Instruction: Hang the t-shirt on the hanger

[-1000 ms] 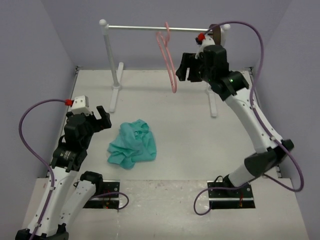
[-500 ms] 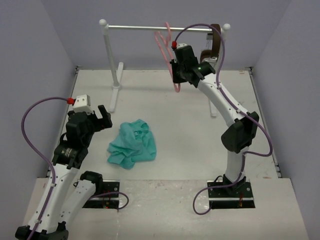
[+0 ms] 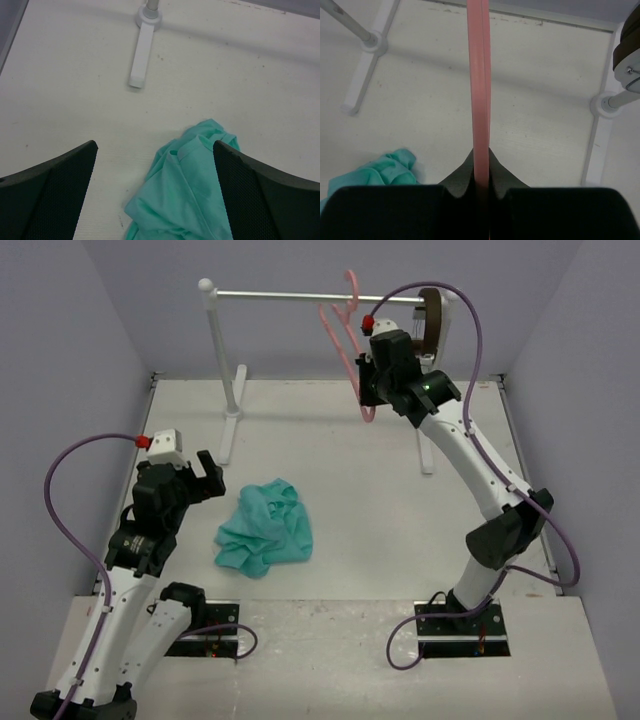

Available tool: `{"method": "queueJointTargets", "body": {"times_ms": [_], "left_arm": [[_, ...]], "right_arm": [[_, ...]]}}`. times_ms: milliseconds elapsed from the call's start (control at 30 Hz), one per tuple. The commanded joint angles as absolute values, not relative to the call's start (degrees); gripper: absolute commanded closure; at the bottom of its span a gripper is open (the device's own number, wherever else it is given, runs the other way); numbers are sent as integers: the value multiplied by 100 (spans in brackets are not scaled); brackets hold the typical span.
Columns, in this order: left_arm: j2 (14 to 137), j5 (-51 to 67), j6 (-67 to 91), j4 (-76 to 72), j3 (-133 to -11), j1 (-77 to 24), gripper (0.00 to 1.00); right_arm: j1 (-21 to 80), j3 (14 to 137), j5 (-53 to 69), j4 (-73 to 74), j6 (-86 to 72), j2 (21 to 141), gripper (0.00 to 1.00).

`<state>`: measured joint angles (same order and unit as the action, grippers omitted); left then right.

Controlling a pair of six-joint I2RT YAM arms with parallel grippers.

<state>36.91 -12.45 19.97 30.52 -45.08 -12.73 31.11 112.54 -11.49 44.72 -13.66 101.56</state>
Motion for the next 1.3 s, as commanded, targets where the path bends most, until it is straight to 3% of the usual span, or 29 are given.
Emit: {"method": "queueJointTargets", "body": {"times_ms": [0,233,433,500,567,633,667,700,733,767,933,1067,1267], "left_arm": [[3838,-1119,2188,2899,-4459,-1224,0],[4372,314,2662,2780,-4360,-1212,0],[5379,-93,3034,2928,-4246,-1948,0],[5699,-515,3385,2793,-4136,-2455,2],[6160,-691,3590,2649,-3919,-2725,10],[6430,-712,3691,2365,-3765,-2900,28],[6568,-688,3715,2268,-3707,-2958,47],[6687,-660,3748,2186,-3687,-3065,73],[6736,-650,3753,2141,-3720,-3157,89],[6741,-654,3732,2152,-3843,-3219,97],[6736,-323,2993,2215,-5081,-3714,100],[7447,1247,2198,2453,-6927,-4184,100],[7900,1261,1255,3012,-8354,-5300,100]], "right_arm": [[3145,10925,-1284,4057,-1412,9428,100],[3146,9248,-770,4259,-1576,8191,100],[3190,6836,-17,4012,-1918,5769,100],[3190,6599,88,4098,-1918,5356,100],[3190,6460,62,4235,-1901,5066,100],[3190,6373,18,4333,-1846,4809,100],[3190,6336,-64,4376,-1827,4698,100],[3190,6302,-225,4463,-1798,4517,100],[3190,6276,-324,4542,-1784,4385,100],[3190,6271,-428,4595,-1792,4309,100],[3188,6288,-897,4755,-2040,3872,100],[3190,6308,-1492,4851,-2235,3709,100],[3190,6602,-2044,5076,-2376,3353,100]]}}
